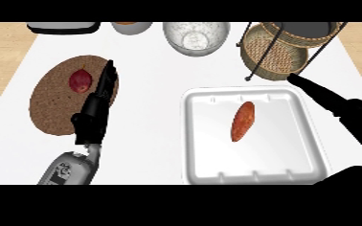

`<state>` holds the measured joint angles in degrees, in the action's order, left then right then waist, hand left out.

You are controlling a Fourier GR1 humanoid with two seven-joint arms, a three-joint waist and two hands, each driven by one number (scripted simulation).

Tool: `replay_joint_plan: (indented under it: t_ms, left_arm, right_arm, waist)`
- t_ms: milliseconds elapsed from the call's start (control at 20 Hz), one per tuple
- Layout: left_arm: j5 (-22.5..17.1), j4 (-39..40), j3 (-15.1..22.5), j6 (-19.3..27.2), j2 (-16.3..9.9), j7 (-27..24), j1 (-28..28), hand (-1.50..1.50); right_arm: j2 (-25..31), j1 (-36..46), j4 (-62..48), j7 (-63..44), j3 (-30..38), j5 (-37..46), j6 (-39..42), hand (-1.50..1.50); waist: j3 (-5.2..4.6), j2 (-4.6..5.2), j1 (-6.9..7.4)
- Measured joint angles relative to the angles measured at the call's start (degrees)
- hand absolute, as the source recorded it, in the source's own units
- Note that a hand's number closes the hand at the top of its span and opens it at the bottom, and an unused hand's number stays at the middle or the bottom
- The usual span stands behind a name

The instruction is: Pick the sweet potato from the tray and place it in the tiered basket

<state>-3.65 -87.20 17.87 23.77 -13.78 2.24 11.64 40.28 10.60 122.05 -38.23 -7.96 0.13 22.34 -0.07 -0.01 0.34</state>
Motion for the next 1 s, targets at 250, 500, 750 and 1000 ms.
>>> replay_joint_plan:
  t_ms: [250,500,750,1000]
  left_arm:
    - [0.5,0.0,-1.5,-1.7,0.5,-1.3,-1.6,0.0]
    - [2.0,-1.8,-2.2,-2.6,1.1,-0.2,-2.7,0.0]
    - [2.4,-1.6,-4.2,-4.4,1.9,-0.1,-2.4,0.0]
    - [3.6,-1.2,-5.5,-5.2,3.1,0.8,-1.7,0.0]
  right_arm:
    - [-2.3,2.3,1.8,-8.6,-2.4,-0.2,3.5,-1.5]
    - [-5.1,1.1,-0.3,-9.1,-4.0,3.9,5.7,-1.5]
    - [-6.0,0.1,-1.2,-8.1,-2.8,7.7,8.6,-1.5]
    - [-8.1,-0.2,-1.7,-7.5,-3.7,12.8,10.7,-1.5]
  waist:
    - [0.02,-0.02,-0.14]
    - [0.05,-0.02,-0.2]
    - [0.07,-0.01,-0.32]
    - [0.07,-0.01,-0.35]
